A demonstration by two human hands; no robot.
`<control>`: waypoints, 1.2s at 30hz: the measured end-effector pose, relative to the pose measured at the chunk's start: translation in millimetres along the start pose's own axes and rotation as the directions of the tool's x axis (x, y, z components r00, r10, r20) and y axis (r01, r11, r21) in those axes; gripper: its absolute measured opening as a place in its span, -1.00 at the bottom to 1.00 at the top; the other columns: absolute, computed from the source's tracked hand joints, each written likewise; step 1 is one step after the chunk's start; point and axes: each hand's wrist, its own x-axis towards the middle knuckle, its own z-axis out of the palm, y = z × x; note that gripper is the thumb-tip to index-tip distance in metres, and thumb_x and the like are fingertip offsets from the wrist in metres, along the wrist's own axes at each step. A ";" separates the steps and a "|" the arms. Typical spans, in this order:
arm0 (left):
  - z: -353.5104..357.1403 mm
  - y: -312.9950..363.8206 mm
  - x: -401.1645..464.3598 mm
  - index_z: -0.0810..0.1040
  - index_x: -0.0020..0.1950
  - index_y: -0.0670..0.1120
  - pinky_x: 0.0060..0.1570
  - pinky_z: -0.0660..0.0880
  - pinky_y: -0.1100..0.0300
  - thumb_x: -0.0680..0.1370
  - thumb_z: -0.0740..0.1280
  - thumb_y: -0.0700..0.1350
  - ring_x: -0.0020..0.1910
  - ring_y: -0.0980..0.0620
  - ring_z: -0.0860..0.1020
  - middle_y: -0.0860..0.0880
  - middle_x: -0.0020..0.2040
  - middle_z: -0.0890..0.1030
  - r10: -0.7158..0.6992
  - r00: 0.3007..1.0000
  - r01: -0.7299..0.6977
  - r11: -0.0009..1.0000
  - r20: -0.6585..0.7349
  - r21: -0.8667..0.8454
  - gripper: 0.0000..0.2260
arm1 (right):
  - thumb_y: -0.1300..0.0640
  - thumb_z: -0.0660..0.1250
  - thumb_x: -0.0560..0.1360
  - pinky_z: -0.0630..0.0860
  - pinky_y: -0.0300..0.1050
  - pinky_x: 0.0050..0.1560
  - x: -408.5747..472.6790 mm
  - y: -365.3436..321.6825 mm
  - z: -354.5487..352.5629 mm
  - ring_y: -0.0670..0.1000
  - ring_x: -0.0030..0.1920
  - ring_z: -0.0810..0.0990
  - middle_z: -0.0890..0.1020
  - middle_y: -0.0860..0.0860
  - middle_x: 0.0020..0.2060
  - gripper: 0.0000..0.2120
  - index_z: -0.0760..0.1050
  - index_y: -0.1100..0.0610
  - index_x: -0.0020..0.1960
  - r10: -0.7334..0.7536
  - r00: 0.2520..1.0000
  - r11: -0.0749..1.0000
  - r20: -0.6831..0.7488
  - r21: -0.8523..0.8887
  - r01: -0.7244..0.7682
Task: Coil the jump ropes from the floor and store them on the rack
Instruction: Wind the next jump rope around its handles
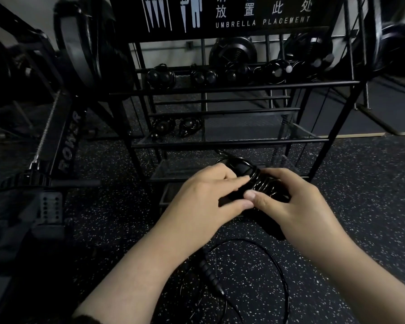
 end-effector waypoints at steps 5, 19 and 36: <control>-1.5 -4.4 2.1 0.63 0.34 -0.02 0.07 0.42 0.35 0.57 0.42 -0.05 -0.03 0.24 0.50 0.18 -0.02 0.55 0.016 0.998 -0.013 0.999 -0.059 0.045 -0.67 | -0.29 0.44 0.32 0.56 -0.29 -0.23 -0.8 -1.5 -0.2 -0.19 -0.10 0.71 0.69 -0.31 -0.07 -0.41 0.51 -0.18 0.32 -0.026 0.999 1.000 0.047 0.007 0.026; 4.3 5.2 3.0 0.66 0.14 -0.02 0.05 0.31 0.52 0.62 0.34 -0.22 0.01 0.20 0.49 0.25 0.03 0.52 -0.125 0.985 0.113 0.989 -0.120 -0.099 -0.82 | -0.13 0.51 0.42 0.61 -0.11 -0.23 1.9 0.0 6.0 -0.10 -0.16 0.71 0.67 -0.15 0.03 -0.58 0.37 -0.35 0.15 -0.021 0.999 1.000 0.030 -0.012 0.021; 2.0 -6.3 -0.8 0.60 0.13 0.00 0.02 0.53 0.08 0.65 0.30 -0.14 0.02 0.10 0.53 0.16 0.10 0.48 0.134 0.989 -0.118 0.969 -0.064 0.215 -0.89 | -0.31 0.45 0.33 0.57 -0.24 -0.32 2.4 -3.5 2.1 -0.11 -0.21 0.69 0.64 -0.18 0.07 -0.45 0.32 -0.37 0.26 0.081 0.985 0.988 0.155 -0.145 -0.058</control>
